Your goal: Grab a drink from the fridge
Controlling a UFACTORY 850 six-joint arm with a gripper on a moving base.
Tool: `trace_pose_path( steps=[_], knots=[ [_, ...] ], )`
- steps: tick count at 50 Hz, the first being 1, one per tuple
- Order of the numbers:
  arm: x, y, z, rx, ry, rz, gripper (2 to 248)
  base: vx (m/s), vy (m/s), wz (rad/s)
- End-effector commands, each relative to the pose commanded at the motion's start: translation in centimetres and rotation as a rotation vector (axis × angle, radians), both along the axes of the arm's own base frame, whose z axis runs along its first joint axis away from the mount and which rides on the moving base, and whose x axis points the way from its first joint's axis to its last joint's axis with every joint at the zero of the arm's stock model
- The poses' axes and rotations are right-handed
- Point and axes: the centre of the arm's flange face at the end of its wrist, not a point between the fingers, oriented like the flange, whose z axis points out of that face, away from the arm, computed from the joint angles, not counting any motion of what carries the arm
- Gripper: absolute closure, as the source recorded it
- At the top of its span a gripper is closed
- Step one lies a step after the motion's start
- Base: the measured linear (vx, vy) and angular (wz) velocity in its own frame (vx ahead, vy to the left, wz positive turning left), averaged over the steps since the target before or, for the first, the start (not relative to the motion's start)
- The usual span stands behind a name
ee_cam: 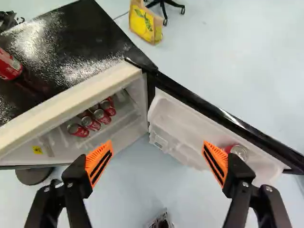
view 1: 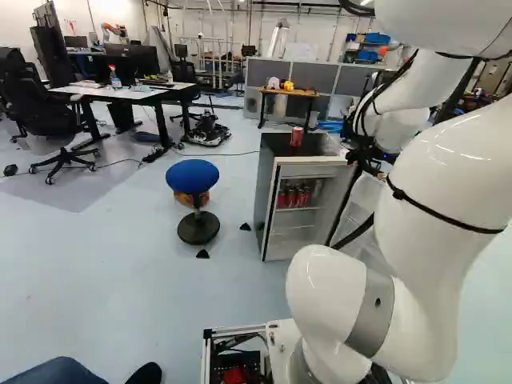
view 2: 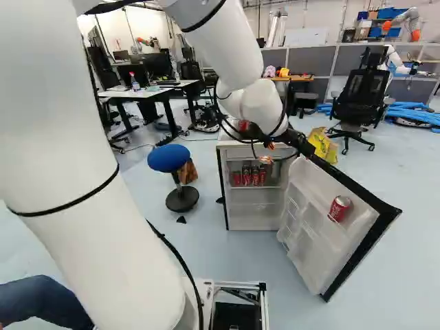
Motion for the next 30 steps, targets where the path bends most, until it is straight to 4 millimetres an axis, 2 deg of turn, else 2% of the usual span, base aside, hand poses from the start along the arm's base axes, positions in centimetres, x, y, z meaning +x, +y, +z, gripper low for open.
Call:
trace_pose_path(
  steps=[30],
  knots=[
    [0.2, -5.3, -0.3, 0.048, 0.021, -0.105, 3, 0.0, 0.0, 0.0]
  ],
)
